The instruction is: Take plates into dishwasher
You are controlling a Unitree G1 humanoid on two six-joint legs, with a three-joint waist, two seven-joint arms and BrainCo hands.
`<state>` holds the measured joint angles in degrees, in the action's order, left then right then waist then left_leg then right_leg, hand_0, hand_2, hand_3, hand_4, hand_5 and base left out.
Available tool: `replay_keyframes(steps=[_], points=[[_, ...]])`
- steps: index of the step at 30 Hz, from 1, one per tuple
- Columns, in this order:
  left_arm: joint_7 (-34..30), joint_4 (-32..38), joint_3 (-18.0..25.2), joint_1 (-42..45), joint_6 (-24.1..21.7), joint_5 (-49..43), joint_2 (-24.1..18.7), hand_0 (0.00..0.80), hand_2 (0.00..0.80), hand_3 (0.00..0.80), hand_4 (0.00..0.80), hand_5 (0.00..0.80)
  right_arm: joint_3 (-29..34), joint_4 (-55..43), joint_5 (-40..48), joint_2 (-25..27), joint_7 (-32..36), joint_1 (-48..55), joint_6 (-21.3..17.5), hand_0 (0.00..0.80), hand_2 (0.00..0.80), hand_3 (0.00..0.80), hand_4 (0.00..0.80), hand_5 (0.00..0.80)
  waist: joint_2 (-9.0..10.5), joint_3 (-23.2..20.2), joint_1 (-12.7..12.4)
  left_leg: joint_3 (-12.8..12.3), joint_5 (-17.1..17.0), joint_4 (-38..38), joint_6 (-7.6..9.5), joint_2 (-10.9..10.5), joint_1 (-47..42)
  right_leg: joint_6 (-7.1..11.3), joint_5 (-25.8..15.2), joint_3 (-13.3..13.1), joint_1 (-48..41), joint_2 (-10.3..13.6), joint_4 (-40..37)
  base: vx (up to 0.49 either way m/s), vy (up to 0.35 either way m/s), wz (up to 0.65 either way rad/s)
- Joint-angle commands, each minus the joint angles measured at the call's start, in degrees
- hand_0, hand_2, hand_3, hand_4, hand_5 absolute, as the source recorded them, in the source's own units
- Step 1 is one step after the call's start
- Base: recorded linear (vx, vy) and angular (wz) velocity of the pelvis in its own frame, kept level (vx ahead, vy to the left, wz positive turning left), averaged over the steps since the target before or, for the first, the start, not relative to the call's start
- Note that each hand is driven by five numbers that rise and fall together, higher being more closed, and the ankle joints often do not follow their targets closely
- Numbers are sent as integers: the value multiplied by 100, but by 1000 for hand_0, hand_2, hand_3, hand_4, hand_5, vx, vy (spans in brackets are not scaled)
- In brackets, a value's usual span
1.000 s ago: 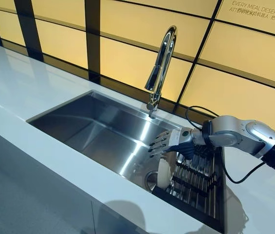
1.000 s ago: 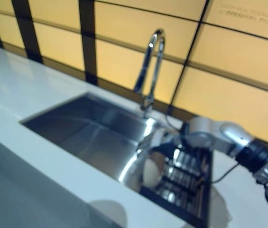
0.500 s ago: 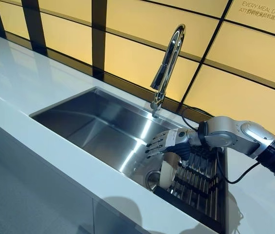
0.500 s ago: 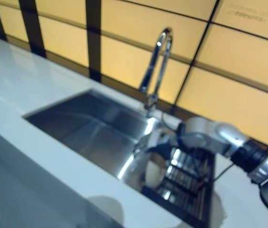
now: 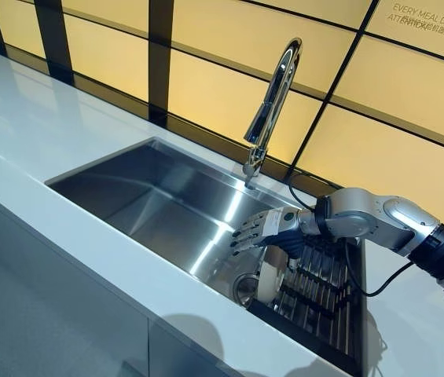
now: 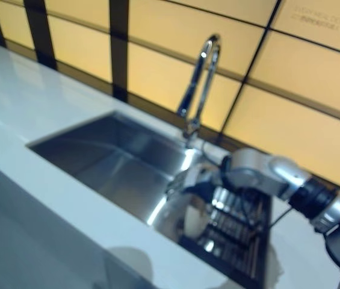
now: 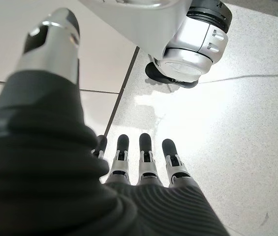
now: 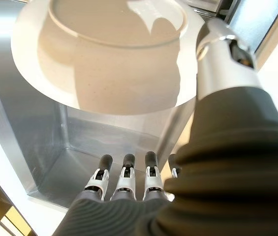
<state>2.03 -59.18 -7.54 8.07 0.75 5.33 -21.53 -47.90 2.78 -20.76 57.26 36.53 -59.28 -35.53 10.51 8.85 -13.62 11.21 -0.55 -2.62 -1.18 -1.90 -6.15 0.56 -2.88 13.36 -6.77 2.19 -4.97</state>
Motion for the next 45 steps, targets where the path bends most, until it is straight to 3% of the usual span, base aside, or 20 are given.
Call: replay_keyframes(steps=[1, 13, 41, 43, 44, 45], points=[[-31, 19, -31, -173, -155, -33, -164, 0, 0, 0, 0, 0, -100, -56, 424, 376, -10, -267, 135, 0, 0, 0, 0, 0, 24, -85, -221, -313, -69, 213, -238, 251, 278, 341, 162, 189, -329, 85, 88, 0, 0, 0], [-57, 38, 52, -153, -164, -72, -215, 0, 0, 0, 0, 0, 16, 57, 380, 601, -25, 104, 132, 0, 0, 0, 0, 0, 50, -84, -172, -349, -35, 217, -220, 248, 243, 347, 156, 162, -331, 91, 98, 0, 0, 0], [-78, 181, -53, -213, -109, -94, -274, 0, 0, 0, 0, 0, 105, 630, 58, 484, -410, 467, -25, 0, 0, 0, 0, 0, 49, 61, -224, -331, -57, 261, -221, 263, 331, 347, 111, 186, -281, 83, 97, -1, -1, 1], [-83, 197, -53, -201, -110, -110, -287, 0, 0, 0, 0, 0, 135, 615, 72, 477, -419, 490, -2, 100, 100, 100, 100, 100, 57, 71, -234, -317, -57, 256, -216, 260, 338, 347, 108, 186, -275, 75, 94, 0, 0, 0], [-84, 198, -52, -200, -111, -111, -288, 0, 0, 0, 0, 0, 139, 611, 77, 479, -419, 493, 2, 113, 113, 113, 113, 113, 58, 72, -235, -316, -58, 256, -215, 260, 340, 348, 107, 187, -273, 75, 94, 0, 0, 0], [-84, 199, -53, -200, -110, -118, -288, 0, 0, 0, 0, 0, 163, 605, 59, 454, -418, 513, 23, 229, 229, 229, 229, 229, 62, 70, -236, -310, -57, 256, -215, 260, 341, 350, 104, 184, -270, 74, 93, 0, 0, 0]])
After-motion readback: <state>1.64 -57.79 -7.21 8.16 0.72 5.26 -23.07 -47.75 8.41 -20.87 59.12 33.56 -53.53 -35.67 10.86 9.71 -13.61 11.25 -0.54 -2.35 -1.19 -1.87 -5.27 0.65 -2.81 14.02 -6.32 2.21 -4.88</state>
